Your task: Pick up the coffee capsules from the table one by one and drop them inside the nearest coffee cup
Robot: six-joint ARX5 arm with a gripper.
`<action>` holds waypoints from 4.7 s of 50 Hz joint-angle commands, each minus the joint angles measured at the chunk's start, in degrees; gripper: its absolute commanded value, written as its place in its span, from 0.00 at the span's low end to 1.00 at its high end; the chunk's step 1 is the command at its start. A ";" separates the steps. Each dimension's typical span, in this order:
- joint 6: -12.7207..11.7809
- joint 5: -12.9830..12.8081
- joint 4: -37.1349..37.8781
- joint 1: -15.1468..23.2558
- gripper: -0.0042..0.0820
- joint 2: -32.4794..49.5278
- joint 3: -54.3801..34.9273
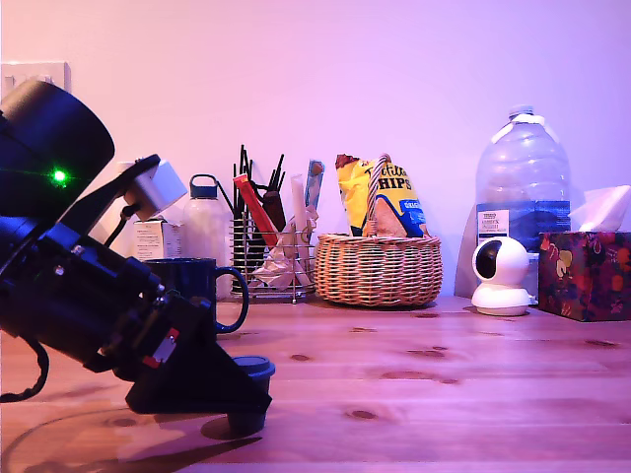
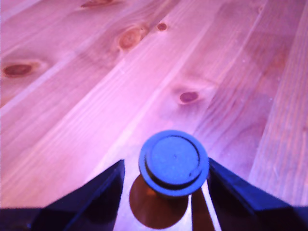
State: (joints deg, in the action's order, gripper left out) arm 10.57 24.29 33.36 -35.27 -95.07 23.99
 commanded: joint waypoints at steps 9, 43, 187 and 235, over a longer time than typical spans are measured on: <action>0.63 0.31 -0.52 -0.39 0.39 -0.94 0.37; -3.34 0.31 0.48 -0.37 0.24 4.44 0.39; -9.92 -11.78 -46.05 22.80 0.24 4.90 38.91; -7.37 -13.99 -67.82 22.73 0.24 -17.16 67.49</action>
State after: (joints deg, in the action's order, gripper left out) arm 2.98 10.37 -34.50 -12.64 -111.59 91.02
